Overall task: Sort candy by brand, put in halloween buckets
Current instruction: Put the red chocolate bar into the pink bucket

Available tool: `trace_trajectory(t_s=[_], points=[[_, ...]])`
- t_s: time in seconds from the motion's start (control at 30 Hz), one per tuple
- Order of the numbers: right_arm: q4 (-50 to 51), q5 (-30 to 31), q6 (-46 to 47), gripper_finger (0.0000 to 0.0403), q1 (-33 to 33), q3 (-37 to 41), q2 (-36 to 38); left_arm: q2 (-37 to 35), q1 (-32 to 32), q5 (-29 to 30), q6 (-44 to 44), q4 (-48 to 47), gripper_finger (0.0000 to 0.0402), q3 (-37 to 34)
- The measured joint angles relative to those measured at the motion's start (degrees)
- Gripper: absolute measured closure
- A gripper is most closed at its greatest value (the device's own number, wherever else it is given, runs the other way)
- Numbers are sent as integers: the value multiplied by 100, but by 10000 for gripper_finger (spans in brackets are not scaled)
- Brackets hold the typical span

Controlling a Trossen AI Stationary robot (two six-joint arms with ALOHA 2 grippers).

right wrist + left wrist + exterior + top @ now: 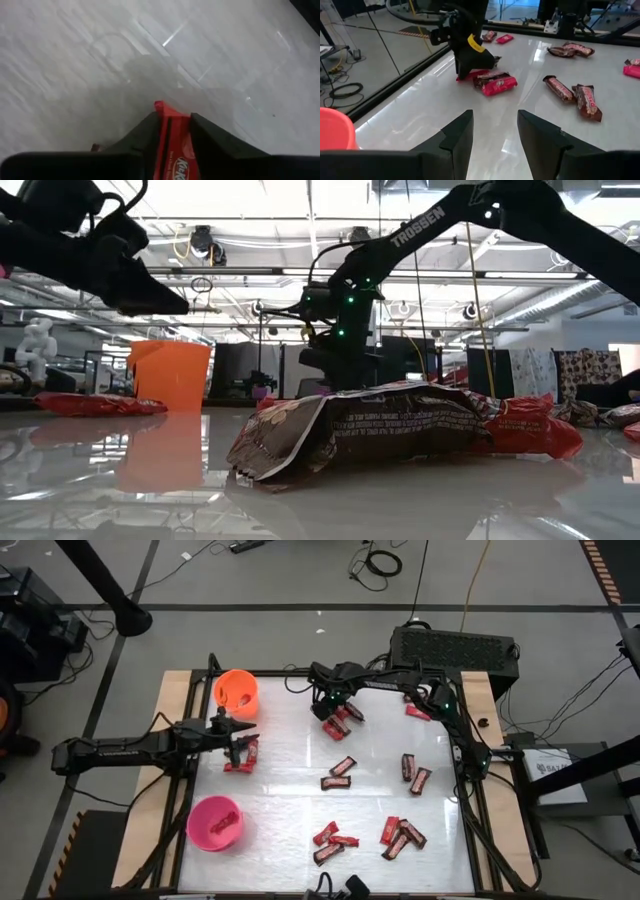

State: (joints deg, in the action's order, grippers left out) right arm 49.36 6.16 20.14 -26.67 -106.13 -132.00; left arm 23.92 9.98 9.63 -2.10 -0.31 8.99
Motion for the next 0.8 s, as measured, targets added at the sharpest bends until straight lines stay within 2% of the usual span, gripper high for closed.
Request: trace_trajectory(t_s=[0.17,0.23,0.53,0.8], points=[[136,7,39,381,11,-9,1,0,0,-2,121,61,240,0],[178,-1,16,396,11,-9,7,0,0,-7,147,110,240,0],[175,-60,-263,402,103,-34,116,0,0,-11,154,149,240,0],[-317,-233,-887,403,804,-794,153,-11,0,-13,253,-356,240,59]])
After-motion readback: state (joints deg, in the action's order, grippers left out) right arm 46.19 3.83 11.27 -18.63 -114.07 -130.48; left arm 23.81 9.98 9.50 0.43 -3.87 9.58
